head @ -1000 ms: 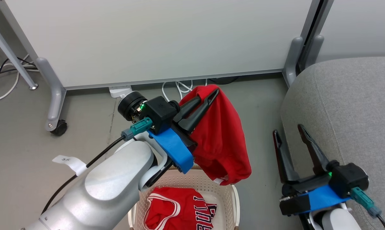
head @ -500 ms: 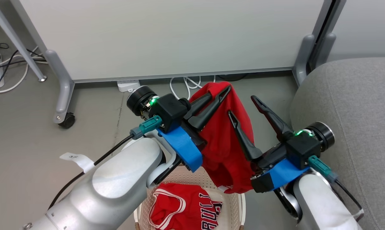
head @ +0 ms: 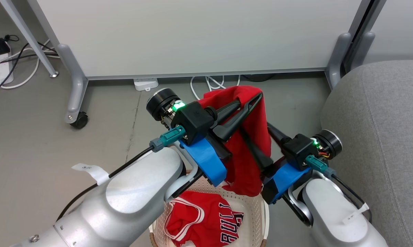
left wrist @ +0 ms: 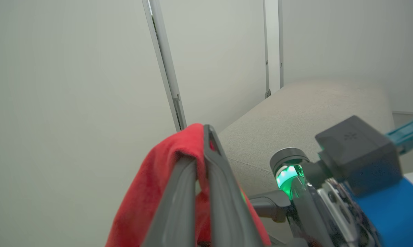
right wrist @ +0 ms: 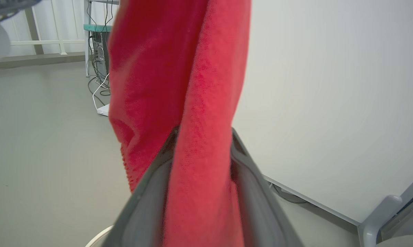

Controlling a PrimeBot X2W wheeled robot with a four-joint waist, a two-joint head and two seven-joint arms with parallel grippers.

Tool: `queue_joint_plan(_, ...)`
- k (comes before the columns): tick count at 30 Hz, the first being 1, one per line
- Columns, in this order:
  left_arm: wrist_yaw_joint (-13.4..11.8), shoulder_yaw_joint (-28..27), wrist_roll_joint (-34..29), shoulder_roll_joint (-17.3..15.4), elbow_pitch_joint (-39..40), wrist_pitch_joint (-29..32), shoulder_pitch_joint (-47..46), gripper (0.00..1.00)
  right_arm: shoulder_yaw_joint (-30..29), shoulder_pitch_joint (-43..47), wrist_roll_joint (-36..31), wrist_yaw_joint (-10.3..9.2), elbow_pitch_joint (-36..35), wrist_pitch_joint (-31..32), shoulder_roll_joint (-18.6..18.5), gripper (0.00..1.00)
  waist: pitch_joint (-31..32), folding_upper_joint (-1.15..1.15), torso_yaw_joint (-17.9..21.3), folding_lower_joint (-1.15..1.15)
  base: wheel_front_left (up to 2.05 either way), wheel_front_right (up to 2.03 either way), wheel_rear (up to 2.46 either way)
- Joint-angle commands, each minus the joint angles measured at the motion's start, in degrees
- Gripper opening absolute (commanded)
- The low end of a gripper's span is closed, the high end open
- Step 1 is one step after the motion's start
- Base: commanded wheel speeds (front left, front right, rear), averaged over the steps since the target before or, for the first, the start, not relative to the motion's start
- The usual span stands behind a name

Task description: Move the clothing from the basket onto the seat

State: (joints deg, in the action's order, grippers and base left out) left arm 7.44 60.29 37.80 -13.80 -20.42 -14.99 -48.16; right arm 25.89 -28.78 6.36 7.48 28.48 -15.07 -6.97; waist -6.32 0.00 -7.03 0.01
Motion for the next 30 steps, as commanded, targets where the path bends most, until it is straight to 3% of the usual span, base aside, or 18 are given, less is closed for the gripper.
queue_joint_plan(1, 0.0, 0.1, -0.2, 0.0, 0.1, -0.3, -0.8, 0.00, 0.4, -1.4, 0.7, 0.03, 0.6, -0.2, 0.1, 0.00, -0.2, 0.00, 0.0, -0.01, 0.00, 0.00, 0.00)
queue_joint_plan(30, 0.0, 0.4, 0.3, -0.7, -1.0, -0.3, 0.7, 0.00, 1.7, -1.4, 2.6, 0.03, -0.6, -0.2, 0.0, 0.00, 0.3, 0.00, 0.3, -0.01, 0.00, 0.00, 0.00)
